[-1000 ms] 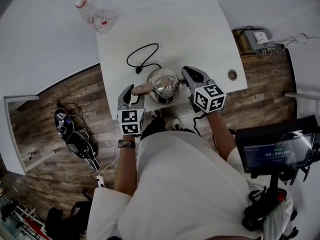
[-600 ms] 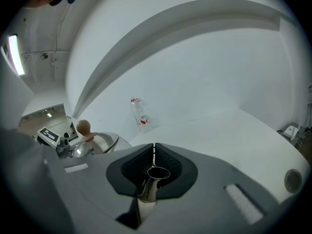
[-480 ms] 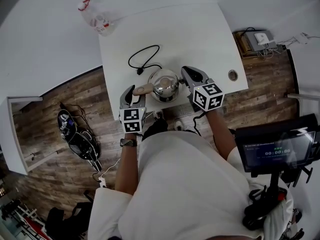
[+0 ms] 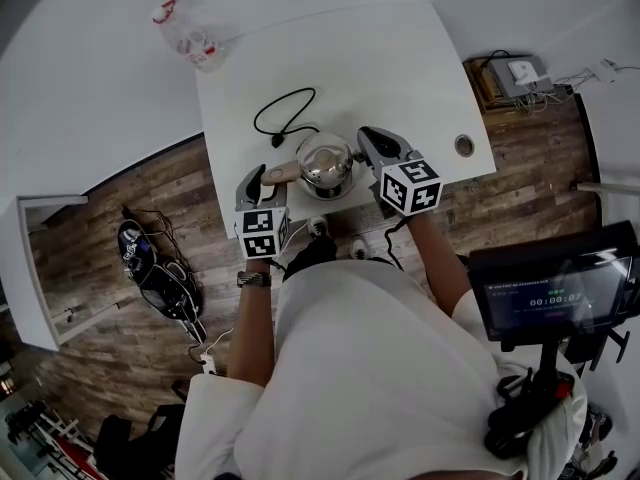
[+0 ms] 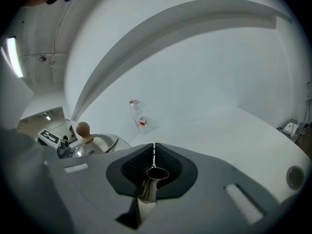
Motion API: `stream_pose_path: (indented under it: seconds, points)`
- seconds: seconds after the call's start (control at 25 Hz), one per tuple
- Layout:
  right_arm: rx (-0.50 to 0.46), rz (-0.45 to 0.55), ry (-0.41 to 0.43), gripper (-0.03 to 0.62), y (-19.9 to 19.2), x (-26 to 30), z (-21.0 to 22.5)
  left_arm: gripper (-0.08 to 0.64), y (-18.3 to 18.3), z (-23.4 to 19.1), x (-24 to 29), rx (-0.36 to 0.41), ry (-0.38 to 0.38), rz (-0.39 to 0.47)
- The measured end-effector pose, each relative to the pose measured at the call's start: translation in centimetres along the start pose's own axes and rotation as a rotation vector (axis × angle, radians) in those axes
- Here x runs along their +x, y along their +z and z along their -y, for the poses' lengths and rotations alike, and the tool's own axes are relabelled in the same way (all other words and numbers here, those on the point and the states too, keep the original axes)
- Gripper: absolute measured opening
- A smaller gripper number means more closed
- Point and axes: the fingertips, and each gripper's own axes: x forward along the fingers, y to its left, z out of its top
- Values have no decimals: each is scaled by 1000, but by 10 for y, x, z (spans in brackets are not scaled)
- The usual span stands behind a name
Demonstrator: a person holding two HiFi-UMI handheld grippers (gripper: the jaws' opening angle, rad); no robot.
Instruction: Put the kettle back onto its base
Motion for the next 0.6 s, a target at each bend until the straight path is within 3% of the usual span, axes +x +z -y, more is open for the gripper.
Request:
stream_pose_path:
  seconds: [0.6]
  points:
    - [3,13,6,14,8,7,1,162,4,-7,6,-50,40,20]
